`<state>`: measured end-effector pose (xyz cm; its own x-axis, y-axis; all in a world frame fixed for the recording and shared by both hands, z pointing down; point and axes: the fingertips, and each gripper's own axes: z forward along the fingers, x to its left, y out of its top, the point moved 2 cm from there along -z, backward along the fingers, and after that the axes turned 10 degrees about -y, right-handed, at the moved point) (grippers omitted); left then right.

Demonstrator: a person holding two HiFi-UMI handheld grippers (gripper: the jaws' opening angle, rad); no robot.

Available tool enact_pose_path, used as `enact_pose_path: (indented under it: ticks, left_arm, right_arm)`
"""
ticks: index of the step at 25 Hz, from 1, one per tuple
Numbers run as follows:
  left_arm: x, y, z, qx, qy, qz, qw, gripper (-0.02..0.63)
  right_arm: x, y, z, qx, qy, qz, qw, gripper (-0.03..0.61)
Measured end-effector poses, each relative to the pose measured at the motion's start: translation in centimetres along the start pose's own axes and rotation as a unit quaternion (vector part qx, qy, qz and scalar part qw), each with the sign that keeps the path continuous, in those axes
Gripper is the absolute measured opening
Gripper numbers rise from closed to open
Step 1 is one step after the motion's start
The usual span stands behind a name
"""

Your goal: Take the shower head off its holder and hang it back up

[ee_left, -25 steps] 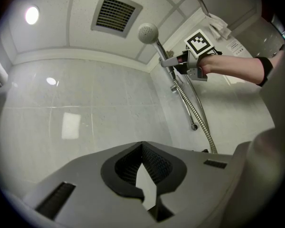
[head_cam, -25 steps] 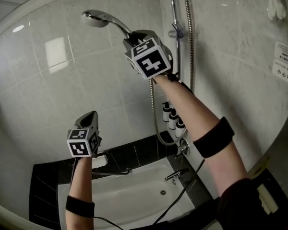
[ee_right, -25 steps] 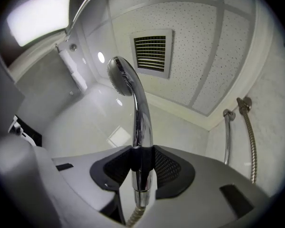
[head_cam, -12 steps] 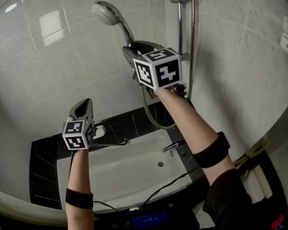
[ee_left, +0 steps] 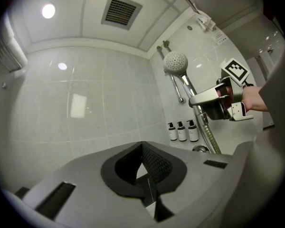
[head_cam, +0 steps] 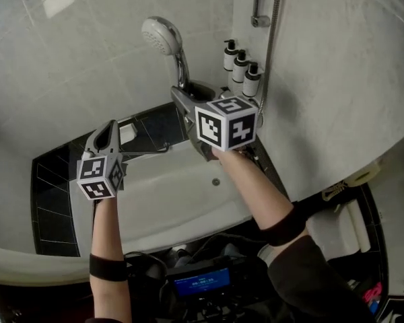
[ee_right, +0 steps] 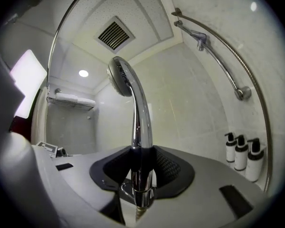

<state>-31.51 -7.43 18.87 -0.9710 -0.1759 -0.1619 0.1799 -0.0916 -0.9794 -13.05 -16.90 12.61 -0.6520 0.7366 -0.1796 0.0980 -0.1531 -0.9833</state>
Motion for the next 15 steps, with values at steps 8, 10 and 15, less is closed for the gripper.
enact_pose_path:
  ticks: [8, 10, 15]
  left_arm:
    - [-3.4, -7.7, -0.8, 0.050, -0.014, -0.029, 0.9982, 0.004]
    - [-4.1, -9.5, -0.5, 0.059, -0.017, -0.029, 0.9977, 0.004]
    - [-5.7, -15.6, 0.5, 0.092, -0.027, -0.049, 0.9942, 0.004]
  right_arm:
    - [-1.1, -15.1, -2.2, 0.115, -0.017, 0.000, 0.993, 0.149]
    - [-1.6, -18.1, -1.9, 0.141, -0.022, -0.010, 0.990, 0.147]
    - [-2.8, -26.4, -0.5, 0.211, -0.026, -0.044, 0.976, 0.149]
